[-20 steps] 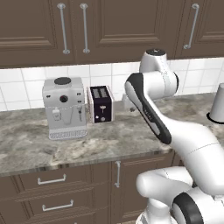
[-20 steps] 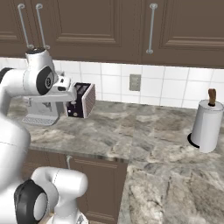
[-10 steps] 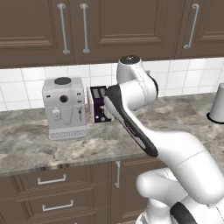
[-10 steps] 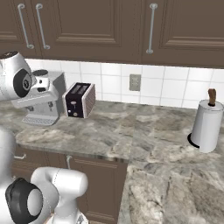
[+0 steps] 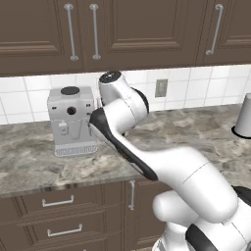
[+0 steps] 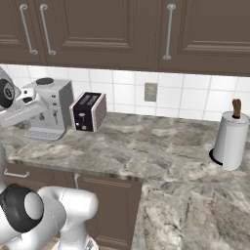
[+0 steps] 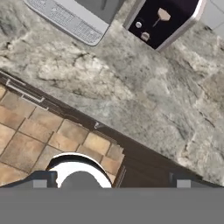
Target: Take the tongs from the drawer on the left and place them on the dining counter next to the tray containing the hot dog.
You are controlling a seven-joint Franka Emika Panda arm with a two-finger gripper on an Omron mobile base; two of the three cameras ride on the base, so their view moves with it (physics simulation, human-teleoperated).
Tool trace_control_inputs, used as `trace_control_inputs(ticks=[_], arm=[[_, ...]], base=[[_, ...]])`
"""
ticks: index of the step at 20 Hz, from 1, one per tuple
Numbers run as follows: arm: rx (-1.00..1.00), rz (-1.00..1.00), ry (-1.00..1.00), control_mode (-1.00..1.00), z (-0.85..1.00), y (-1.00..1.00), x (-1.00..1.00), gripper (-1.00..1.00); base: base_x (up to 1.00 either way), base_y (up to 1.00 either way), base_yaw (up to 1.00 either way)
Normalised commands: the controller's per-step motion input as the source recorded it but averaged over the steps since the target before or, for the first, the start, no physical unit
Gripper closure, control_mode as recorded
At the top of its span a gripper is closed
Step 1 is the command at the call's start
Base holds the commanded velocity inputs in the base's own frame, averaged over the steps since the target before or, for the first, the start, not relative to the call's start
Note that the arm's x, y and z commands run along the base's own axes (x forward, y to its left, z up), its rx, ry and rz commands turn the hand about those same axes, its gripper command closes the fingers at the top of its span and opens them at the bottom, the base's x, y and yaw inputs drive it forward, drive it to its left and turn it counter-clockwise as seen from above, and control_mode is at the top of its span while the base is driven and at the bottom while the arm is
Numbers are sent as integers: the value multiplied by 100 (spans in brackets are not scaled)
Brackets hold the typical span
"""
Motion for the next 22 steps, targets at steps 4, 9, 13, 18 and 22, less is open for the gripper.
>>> trace_control_inputs(ticks=[4,9,13,18,22], arm=[[-24,2,0,-100,-27,39,0,-100],[-19,4,0,-100,-34,41,0,-100],[-13,3,-2,-100,-28,33,0,-100],[-14,4,-8,-100,-32,31,0,-100],[-14,7,-11,-100,-23,34,0,-100]], base=[[0,0,0],[0,0,0],[0,0,0],[0,0,0],[0,0,0]])
